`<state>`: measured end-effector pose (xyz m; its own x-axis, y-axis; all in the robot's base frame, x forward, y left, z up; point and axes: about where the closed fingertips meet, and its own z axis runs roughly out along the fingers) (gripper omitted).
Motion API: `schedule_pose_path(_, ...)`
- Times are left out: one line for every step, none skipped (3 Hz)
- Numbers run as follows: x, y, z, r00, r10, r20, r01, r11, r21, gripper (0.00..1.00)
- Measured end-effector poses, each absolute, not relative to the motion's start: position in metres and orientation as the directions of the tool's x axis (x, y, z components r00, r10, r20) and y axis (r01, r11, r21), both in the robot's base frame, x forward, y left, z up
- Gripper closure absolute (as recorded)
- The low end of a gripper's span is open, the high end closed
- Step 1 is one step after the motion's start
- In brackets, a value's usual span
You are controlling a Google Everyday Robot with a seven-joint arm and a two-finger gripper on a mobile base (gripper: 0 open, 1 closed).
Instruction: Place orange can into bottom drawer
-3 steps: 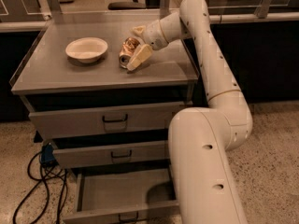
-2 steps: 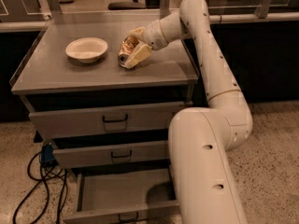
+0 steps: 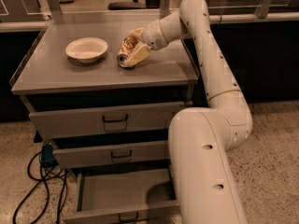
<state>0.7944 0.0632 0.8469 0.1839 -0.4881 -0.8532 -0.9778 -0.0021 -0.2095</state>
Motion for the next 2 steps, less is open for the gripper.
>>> schedule_pose_path(0.794,0.063,0.847,0.184,-0.488,-0.853,-0.978,-0.003,-0.209,0.89)
schedule_pose_path(0.779,0.056,0.843,0.198,-0.515,-0.834,-0.979,-0.055,-0.198,1.00)
